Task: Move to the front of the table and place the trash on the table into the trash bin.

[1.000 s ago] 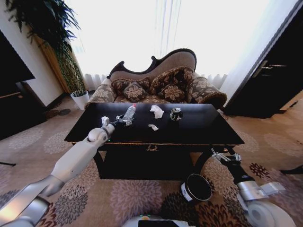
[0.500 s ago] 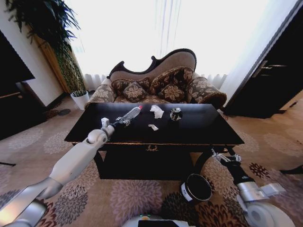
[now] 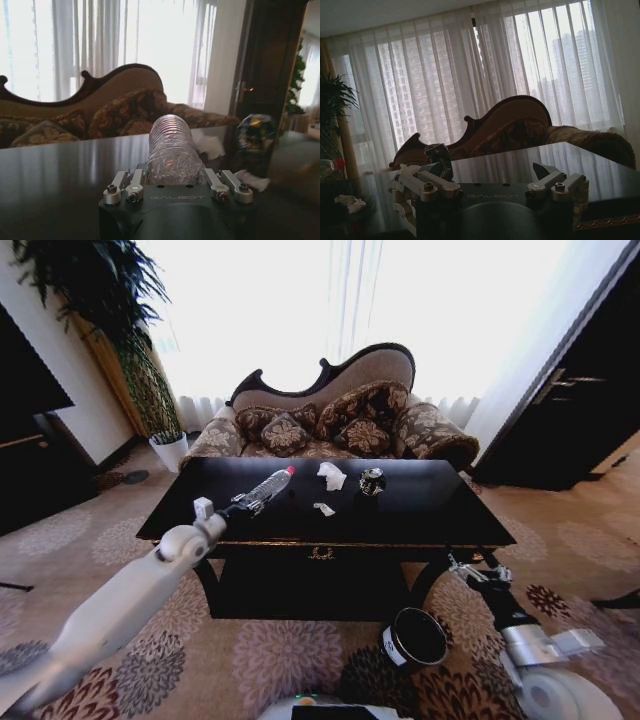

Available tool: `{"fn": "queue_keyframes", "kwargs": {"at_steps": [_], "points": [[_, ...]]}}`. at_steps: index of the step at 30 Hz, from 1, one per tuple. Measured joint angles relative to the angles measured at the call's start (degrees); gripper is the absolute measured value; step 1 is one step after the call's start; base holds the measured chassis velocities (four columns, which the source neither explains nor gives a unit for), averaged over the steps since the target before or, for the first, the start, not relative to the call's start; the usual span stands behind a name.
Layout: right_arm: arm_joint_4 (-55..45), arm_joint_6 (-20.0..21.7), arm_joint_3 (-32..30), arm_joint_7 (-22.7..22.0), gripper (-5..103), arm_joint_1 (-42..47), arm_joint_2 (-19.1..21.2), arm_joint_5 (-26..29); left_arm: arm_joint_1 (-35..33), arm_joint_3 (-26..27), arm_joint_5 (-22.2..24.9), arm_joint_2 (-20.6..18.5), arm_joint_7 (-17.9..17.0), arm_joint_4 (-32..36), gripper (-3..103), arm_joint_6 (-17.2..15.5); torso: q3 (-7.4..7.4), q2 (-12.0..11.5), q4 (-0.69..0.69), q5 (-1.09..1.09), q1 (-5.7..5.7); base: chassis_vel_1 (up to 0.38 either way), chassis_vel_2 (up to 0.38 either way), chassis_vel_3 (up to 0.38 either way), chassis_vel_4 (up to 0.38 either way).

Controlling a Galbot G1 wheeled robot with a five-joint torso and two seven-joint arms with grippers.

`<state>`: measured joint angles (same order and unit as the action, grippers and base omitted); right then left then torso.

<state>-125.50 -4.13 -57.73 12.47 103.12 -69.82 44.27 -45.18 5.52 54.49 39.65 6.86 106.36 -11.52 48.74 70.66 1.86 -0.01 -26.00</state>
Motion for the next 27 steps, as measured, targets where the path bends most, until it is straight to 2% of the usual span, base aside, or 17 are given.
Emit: {"fn": "queue_keyframes", "kwargs": {"at_steps": [2,5,7,9,10,11,12,13,14,15,17,18,19,20,23,25,27], "points": [[-0.09,-1.17,0.12,-0.47,100,-0.13,-0.33,-3.96,-4.65,3.43,2.06,-1.42,-1.01,5.6,41,-1.01,0.0,0.0,0.0,0.0,0.0,0.0,0.0,0.0,0.0],[-0.19,-2.13,0.09,-0.8,100,-0.12,-0.52,-6.55,-7.12,4.97,3.67,-2.0,-1.93,8.81,41,-1.83,0.0,0.0,-0.01,0.0,0.0,0.0,0.0,0.0,0.0],[-0.43,-4.16,-0.47,-1.49,100,0.0,-0.94,-12.36,-10.1,5.97,6.72,-2.39,-3.32,13.56,41,-3.2,0.0,0.0,-0.01,0.0,0.0,0.0,0.0,0.0,0.0],[-0.59,-4.39,-0.68,-1.68,100,0.13,-1.04,-14.04,-10.55,5.98,7.4,-2.43,-3.63,14.54,41,-3.48,0.0,0.0,-0.01,0.0,0.0,0.0,0.0,0.0,0.0],[-1.15,-5.68,-1.59,-2.0,100,0.51,-1.43,-22.08,-11.34,5.72,9.53,-2.45,-4.74,17.27,41,-4.32,0.0,0.0,0.0,0.0,0.0,0.0,0.0,0.0,0.0],[-1.15,-5.68,-1.59,-2.0,100,0.51,-1.43,-22.08,-11.34,5.72,9.53,-2.45,-4.74,17.27,41,-4.32,0.0,0.0,0.0,0.0,0.0,0.0,0.0,0.0,0.0],[-1.51,-6.41,-1.83,-2.16,100,0.64,-1.63,-25.11,-11.46,5.35,10.52,-2.38,-5.2,18.31,41,-4.71,0.0,0.0,0.01,0.01,0.0,0.0,0.0,0.0,0.0],[-2.5,-8.61,-2.08,-2.84,100,0.92,-2.17,-31.85,-11.43,4.41,12.41,-2.11,-6.16,20.05,41,-5.45,0.0,0.0,0.01,0.0,0.0,0.0,0.0,0.0,0.0],[-2.85,-10.0,-2.18,-3.24,100,0.98,-2.44,-35.04,-11.29,3.76,13.43,-1.99,-6.66,20.82,41,-5.83,0.0,0.0,0.01,0.0,0.0,0.0,0.0,0.0,0.0],[-2.85,-10.0,-2.18,-3.24,100,0.98,-2.44,-35.04,-11.29,3.76,13.43,-1.99,-6.66,20.82,41,-5.83,0.0,0.0,0.01,0.0,0.0,0.0,0.0,0.0,0.0],[-3.22,-13.18,-2.36,-4.14,100,0.98,-2.91,-40.92,-10.86,2.56,15.46,-1.77,-7.68,22.05,41,-6.46,0.0,0.0,0.01,0.0,0.0,0.0,0.0,0.0,0.0],[-3.44,-16.94,-2.5,-5.54,100,0.9,-3.27,-47.45,-10.25,1.07,18.65,-1.5,-9.23,23.57,41,-7.27,0.0,-0.01,0.01,0.0,0.0,0.0,0.0,0.0,0.0],[-3.51,-18.56,-2.61,-6.35,100,0.87,-3.38,-50.57,-9.94,0.51,20.14,-1.38,-9.92,24.26,41,-7.59,0.0,0.0,0.0,0.0,0.0,0.0,0.0,0.0,0.0],[-3.51,-18.56,-2.61,-6.35,100,0.87,-3.38,-50.57,-9.94,0.51,20.14,-1.38,-9.92,24.26,41,-7.59,0.0,0.0,0.0,0.0,0.0,0.0,0.0,0.0,0.0],[-3.66,-22.92,-3.08,-8.39,100,0.62,-3.47,-58.35,-8.87,-1.32,25.7,-0.89,-12.22,26.52,41,-8.42,0.0,-0.01,0.01,0.01,0.0,0.0,0.0,0.0,0.0],[-4.14,-27.72,-3.56,-10.45,100,0.06,-3.5,-66.32,-7.11,-3.13,32.01,0.34,-15.63,29.22,41,-8.68,0.0,0.0,0.01,0.01,0.0,0.0,0.0,0.0,0.0],[-4.15,-28.92,-3.57,-11.14,100,-0.14,-3.51,-68.08,-6.75,-3.46,33.52,0.69,-16.55,29.8,41,-8.68,0.0,0.0,0.01,0.0,0.0,0.0,0.0,0.0,0.0]]}}
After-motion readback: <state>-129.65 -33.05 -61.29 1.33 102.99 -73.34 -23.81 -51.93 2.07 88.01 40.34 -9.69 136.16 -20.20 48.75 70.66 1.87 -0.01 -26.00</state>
